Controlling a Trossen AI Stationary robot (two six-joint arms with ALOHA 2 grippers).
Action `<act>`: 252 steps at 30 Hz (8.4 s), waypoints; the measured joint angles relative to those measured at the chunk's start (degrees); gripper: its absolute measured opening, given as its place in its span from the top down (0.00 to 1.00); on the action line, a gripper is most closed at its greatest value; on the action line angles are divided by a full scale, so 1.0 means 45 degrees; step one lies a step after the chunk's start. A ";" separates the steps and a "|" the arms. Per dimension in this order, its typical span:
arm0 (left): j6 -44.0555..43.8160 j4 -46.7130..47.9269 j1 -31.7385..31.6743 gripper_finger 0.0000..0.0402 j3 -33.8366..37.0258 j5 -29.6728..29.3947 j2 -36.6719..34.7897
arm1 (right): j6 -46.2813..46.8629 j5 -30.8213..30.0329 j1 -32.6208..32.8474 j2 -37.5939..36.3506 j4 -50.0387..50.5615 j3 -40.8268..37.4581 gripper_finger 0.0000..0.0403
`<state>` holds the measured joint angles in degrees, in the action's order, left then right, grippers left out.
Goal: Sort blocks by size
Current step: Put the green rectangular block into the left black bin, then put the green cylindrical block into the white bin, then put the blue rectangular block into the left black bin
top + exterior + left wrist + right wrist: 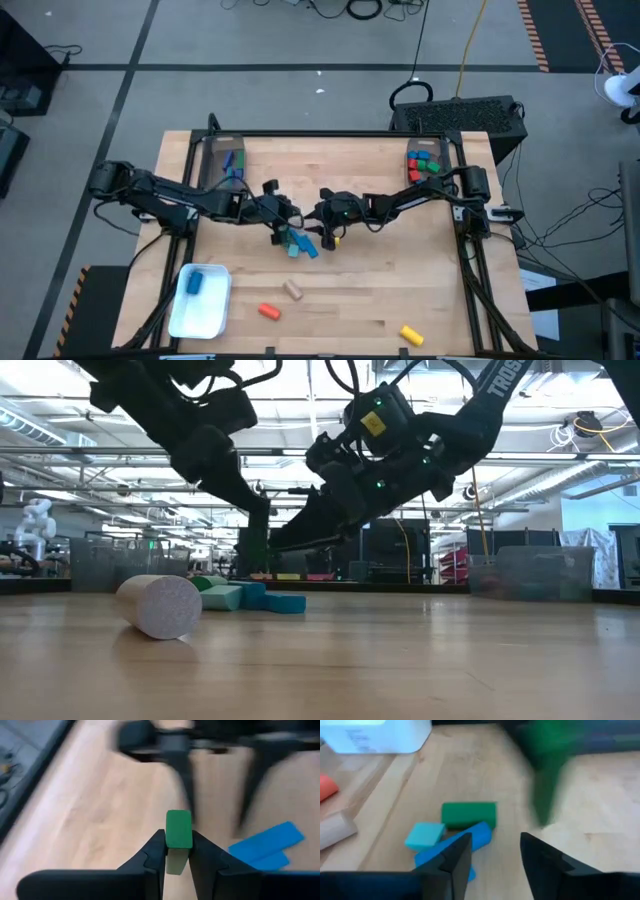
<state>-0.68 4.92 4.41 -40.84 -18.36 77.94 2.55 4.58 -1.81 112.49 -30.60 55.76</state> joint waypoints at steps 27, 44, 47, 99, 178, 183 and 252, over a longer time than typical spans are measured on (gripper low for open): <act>-0.6283 0.9634 -0.1431 0.84 -0.0015 -0.6506 -0.4498 | -0.0073 -0.0043 0.0103 0.0018 0.0201 -0.0004 0.48; -0.7117 1.0844 -0.3771 0.69 -0.0015 -0.5905 -0.4495 | -0.0379 0.0011 0.0639 0.0018 -0.0075 -0.0004 0.48; -0.7105 1.0844 -0.4057 0.65 -0.0015 -0.5900 -0.4495 | -0.0391 0.0006 0.0678 0.0018 -0.0080 -0.0004 0.48; -0.6437 0.8541 -0.1908 0.64 -0.0437 0.0934 -0.4437 | -0.0617 -0.0407 0.0642 0.3884 0.5044 0.6097 0.13; -0.1157 0.2187 0.3973 0.66 -0.0623 -0.1405 -0.1845 | 0.3489 1.0688 -0.1499 0.2643 0.2059 0.6106 0.22; -0.4653 0.4479 0.4099 0.66 -0.1053 -0.1283 -0.2979 | 0.3282 1.0060 -0.1807 0.2676 0.3122 0.6073 0.22; -2.1925 1.0695 1.0290 0.33 -0.0068 0.5491 -0.2227 | -0.1234 0.0349 0.0546 0.1611 0.9970 0.6082 0.22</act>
<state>-99.35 53.05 50.72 -41.15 6.35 67.92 -3.01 6.15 0.65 119.74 14.26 83.13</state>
